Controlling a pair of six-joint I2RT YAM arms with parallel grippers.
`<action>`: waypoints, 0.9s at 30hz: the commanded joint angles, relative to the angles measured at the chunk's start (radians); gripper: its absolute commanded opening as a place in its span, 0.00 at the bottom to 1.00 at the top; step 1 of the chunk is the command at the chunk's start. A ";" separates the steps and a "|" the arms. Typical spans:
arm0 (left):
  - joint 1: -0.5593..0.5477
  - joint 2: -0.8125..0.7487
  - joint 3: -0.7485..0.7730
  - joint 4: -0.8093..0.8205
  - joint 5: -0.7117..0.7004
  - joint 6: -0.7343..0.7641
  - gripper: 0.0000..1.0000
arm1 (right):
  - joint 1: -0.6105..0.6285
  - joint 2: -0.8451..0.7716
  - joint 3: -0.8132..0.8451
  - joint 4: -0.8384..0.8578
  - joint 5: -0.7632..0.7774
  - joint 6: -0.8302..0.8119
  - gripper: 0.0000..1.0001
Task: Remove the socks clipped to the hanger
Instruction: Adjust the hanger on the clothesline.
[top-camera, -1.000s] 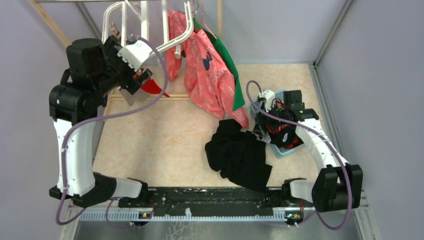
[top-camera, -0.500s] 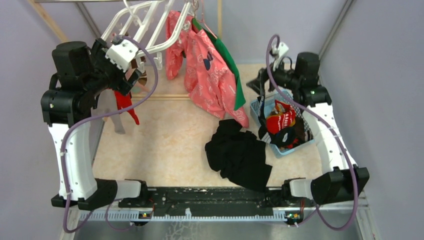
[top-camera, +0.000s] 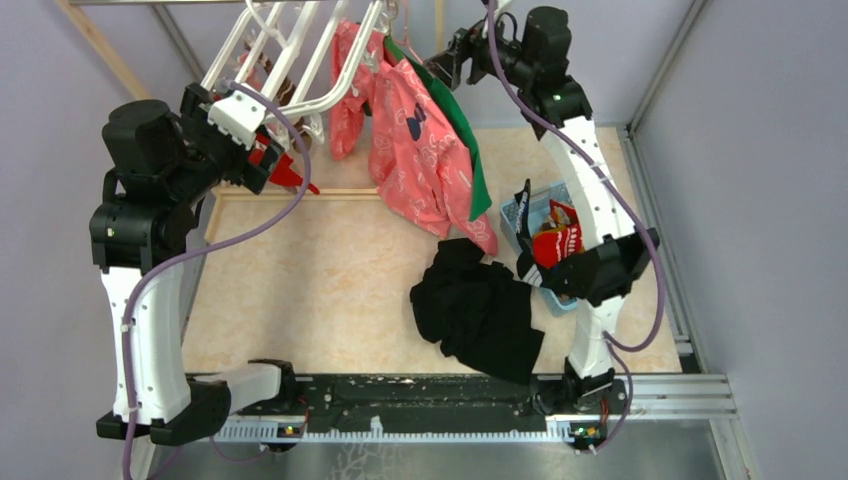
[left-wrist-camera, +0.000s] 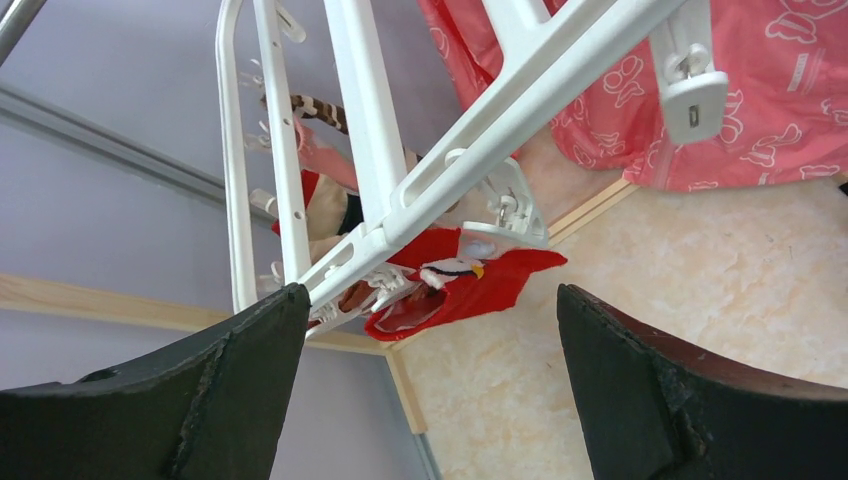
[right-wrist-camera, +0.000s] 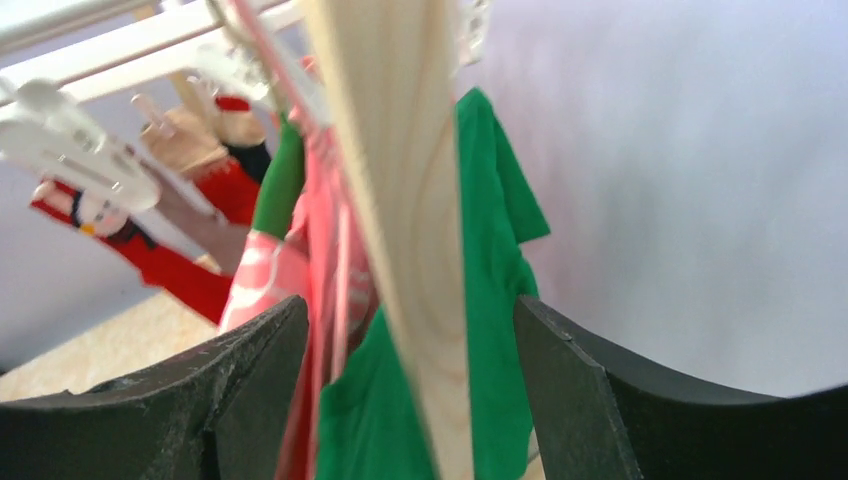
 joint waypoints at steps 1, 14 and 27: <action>0.005 -0.018 0.003 0.044 0.006 -0.030 0.99 | 0.010 0.129 0.253 -0.047 0.043 0.031 0.74; 0.005 -0.041 -0.073 0.019 -0.123 0.049 0.99 | 0.010 0.151 0.274 -0.054 0.153 -0.055 0.24; 0.005 0.026 0.064 -0.084 -0.163 0.169 0.98 | -0.210 0.079 0.209 -0.095 -0.018 -0.057 0.02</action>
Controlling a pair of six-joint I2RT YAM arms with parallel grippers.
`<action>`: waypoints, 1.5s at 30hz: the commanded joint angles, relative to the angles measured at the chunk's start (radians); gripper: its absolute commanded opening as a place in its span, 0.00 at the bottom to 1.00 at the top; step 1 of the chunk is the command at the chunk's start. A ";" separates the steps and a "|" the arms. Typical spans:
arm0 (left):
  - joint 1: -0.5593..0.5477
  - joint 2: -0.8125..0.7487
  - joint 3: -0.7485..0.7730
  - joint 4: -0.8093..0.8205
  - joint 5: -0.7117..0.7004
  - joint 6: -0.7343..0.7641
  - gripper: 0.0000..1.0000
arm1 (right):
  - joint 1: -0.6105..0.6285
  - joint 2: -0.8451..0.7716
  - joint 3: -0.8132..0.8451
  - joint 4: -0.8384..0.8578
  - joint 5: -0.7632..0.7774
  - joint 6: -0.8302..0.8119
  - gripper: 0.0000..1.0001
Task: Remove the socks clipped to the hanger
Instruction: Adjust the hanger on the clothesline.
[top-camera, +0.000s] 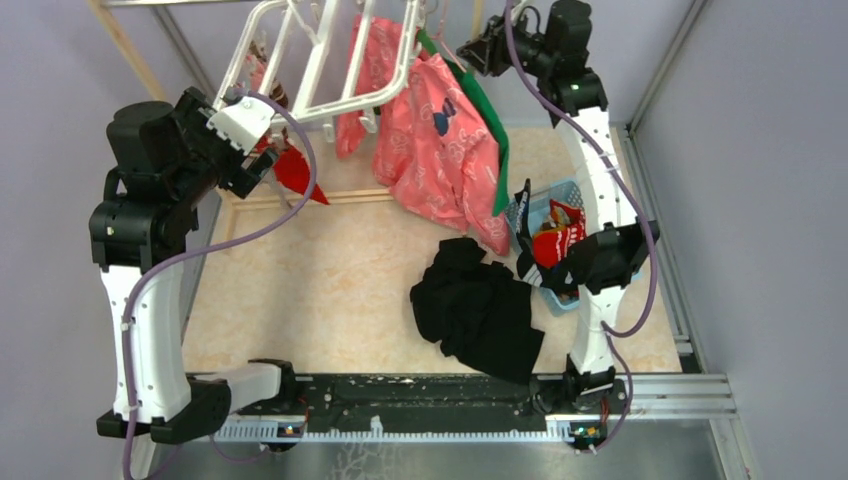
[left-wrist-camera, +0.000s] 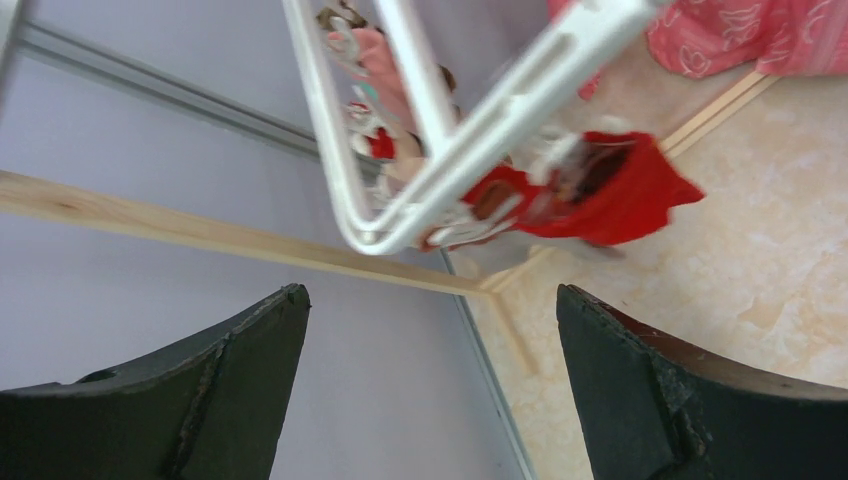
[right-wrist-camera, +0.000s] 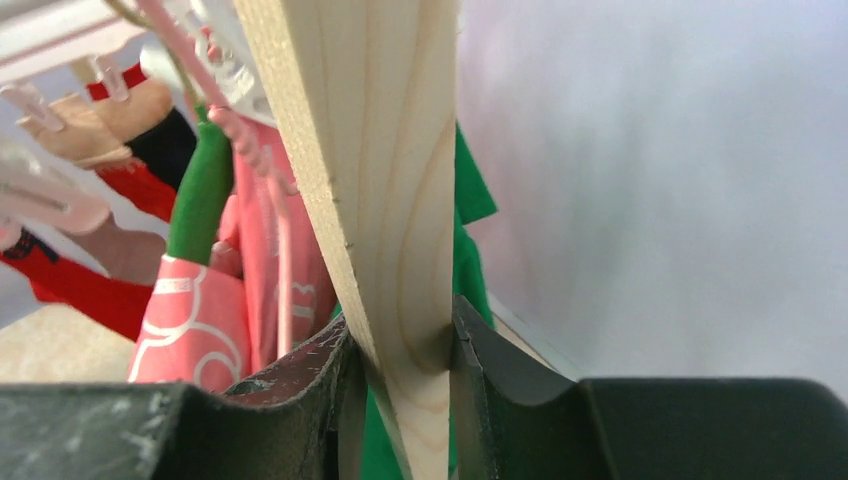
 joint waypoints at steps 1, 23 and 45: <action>0.005 0.041 0.093 -0.033 -0.005 0.045 0.98 | -0.135 -0.065 0.030 -0.034 0.005 -0.022 0.02; 0.006 0.283 0.263 -0.151 0.420 0.197 0.92 | -0.246 -0.044 0.049 -0.008 -0.166 0.067 0.21; 0.111 0.353 0.305 -0.299 0.264 0.347 0.34 | -0.246 -0.051 0.016 -0.028 -0.145 0.069 0.32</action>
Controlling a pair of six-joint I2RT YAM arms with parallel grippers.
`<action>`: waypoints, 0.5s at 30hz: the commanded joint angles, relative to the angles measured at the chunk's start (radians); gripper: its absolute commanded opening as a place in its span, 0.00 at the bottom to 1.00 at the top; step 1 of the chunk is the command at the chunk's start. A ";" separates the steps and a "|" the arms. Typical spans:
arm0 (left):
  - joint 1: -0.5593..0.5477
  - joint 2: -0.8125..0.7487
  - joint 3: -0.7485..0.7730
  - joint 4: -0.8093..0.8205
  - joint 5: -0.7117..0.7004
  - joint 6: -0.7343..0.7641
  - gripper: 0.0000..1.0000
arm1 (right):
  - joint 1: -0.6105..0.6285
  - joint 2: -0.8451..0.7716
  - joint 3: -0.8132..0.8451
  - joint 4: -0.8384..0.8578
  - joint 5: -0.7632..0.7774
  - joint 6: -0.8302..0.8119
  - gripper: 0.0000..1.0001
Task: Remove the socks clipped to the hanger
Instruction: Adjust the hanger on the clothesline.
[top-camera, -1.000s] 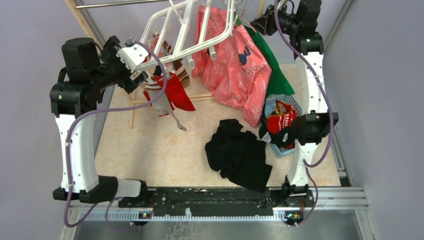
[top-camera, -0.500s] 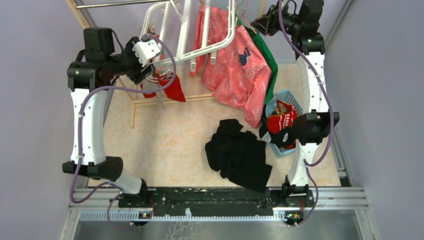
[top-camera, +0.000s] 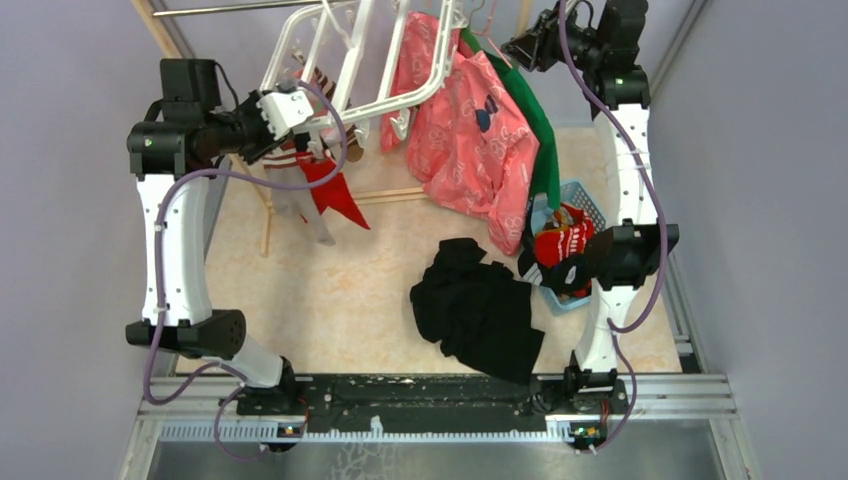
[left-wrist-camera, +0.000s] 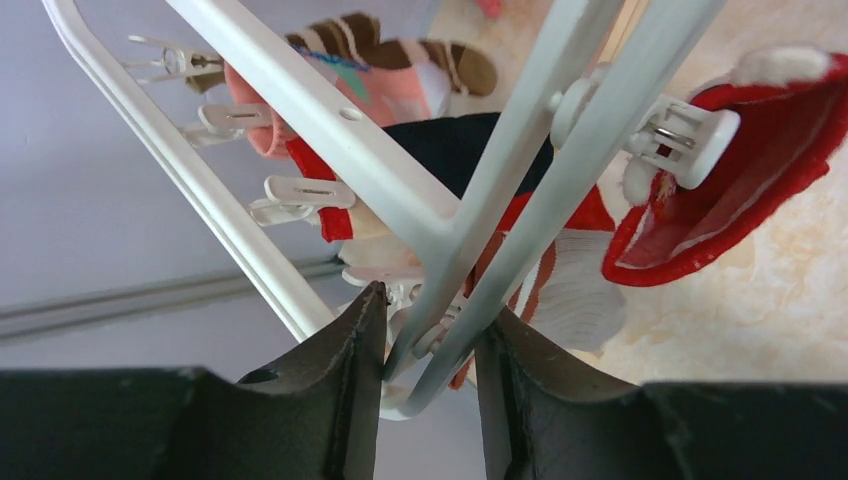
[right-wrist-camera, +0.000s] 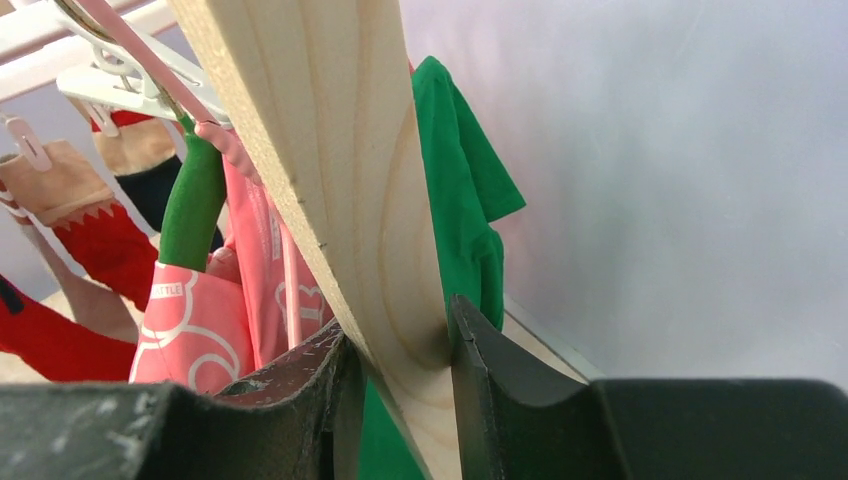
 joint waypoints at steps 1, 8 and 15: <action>0.063 -0.028 0.026 -0.088 -0.089 0.052 0.33 | -0.032 -0.051 -0.005 0.012 0.052 0.028 0.32; 0.111 -0.072 0.024 -0.133 -0.132 0.042 0.28 | -0.032 -0.052 -0.026 0.024 0.050 0.038 0.30; 0.083 -0.139 0.006 -0.176 -0.091 -0.165 0.29 | -0.032 -0.054 -0.043 0.019 0.044 0.038 0.30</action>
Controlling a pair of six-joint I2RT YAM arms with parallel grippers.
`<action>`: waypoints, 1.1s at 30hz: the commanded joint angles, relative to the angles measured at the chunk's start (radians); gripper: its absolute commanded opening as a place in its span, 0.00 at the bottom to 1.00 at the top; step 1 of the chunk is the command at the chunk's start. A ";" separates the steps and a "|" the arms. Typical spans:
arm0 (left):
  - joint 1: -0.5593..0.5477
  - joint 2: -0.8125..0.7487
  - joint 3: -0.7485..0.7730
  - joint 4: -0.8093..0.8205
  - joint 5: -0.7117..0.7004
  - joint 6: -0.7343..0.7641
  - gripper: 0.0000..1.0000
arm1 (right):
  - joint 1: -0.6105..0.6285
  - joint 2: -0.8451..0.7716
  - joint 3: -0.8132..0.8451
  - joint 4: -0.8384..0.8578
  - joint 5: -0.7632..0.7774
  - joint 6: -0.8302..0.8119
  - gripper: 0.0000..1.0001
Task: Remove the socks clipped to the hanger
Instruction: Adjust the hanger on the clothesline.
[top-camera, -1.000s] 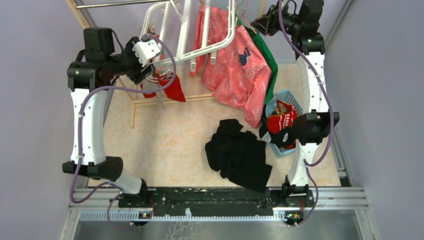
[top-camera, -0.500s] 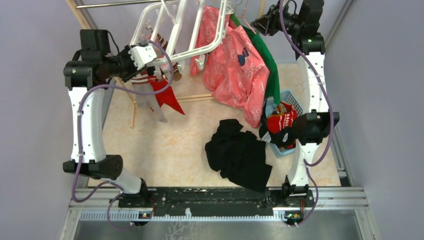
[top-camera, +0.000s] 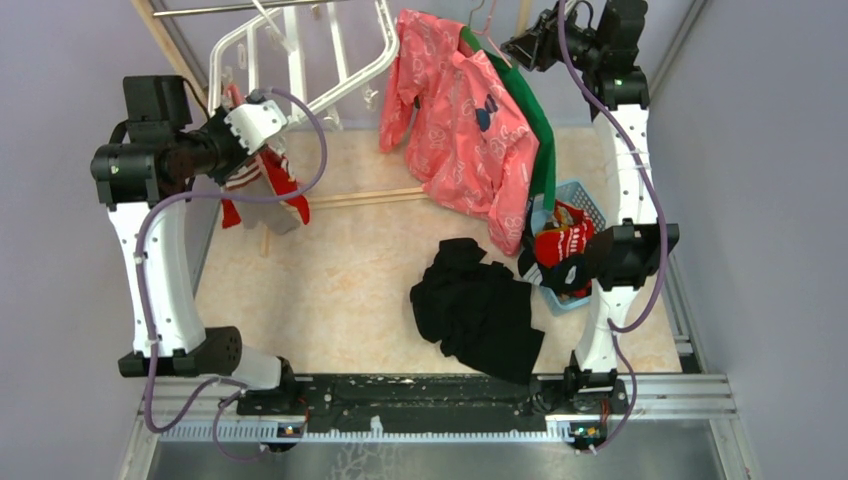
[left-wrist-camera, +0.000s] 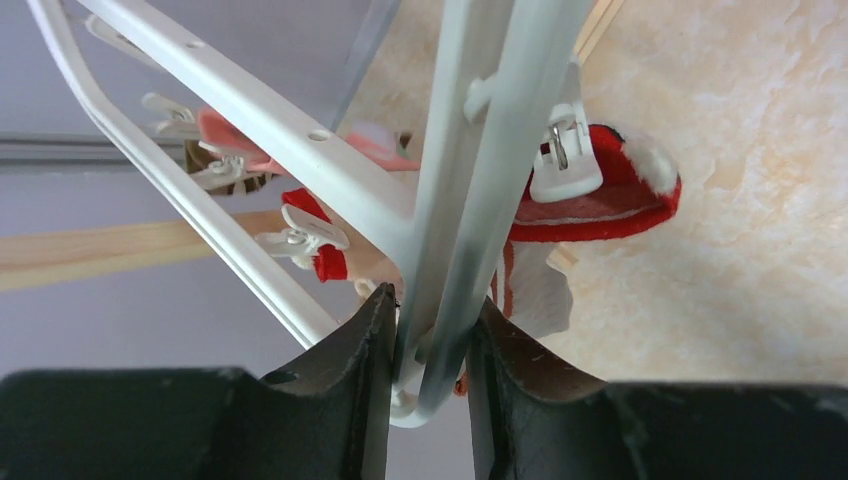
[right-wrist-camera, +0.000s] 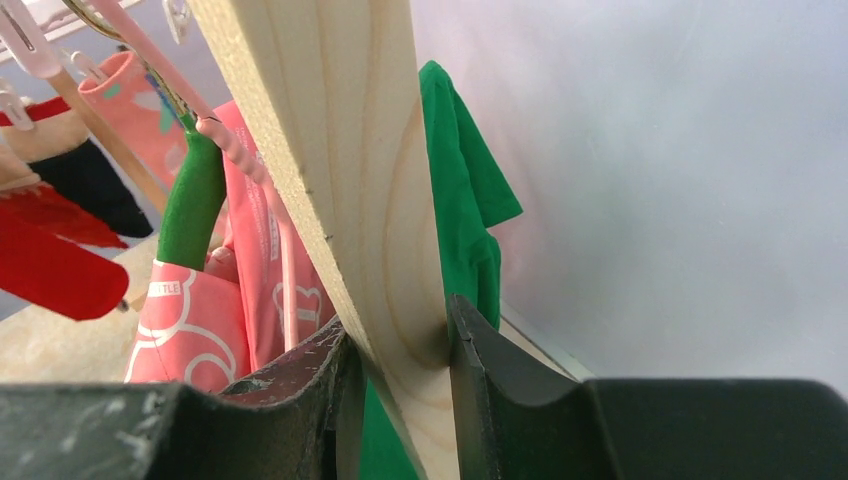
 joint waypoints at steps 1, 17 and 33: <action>-0.026 -0.058 -0.002 -0.037 0.027 -0.205 0.29 | -0.032 -0.053 -0.024 -0.012 0.040 0.041 0.30; -0.239 -0.063 -0.154 0.138 0.069 -0.782 0.36 | -0.032 -0.087 -0.009 -0.113 0.140 -0.021 0.54; -0.244 -0.132 -0.381 0.581 0.292 -0.964 0.51 | -0.031 -0.233 -0.036 -0.186 0.294 -0.124 0.73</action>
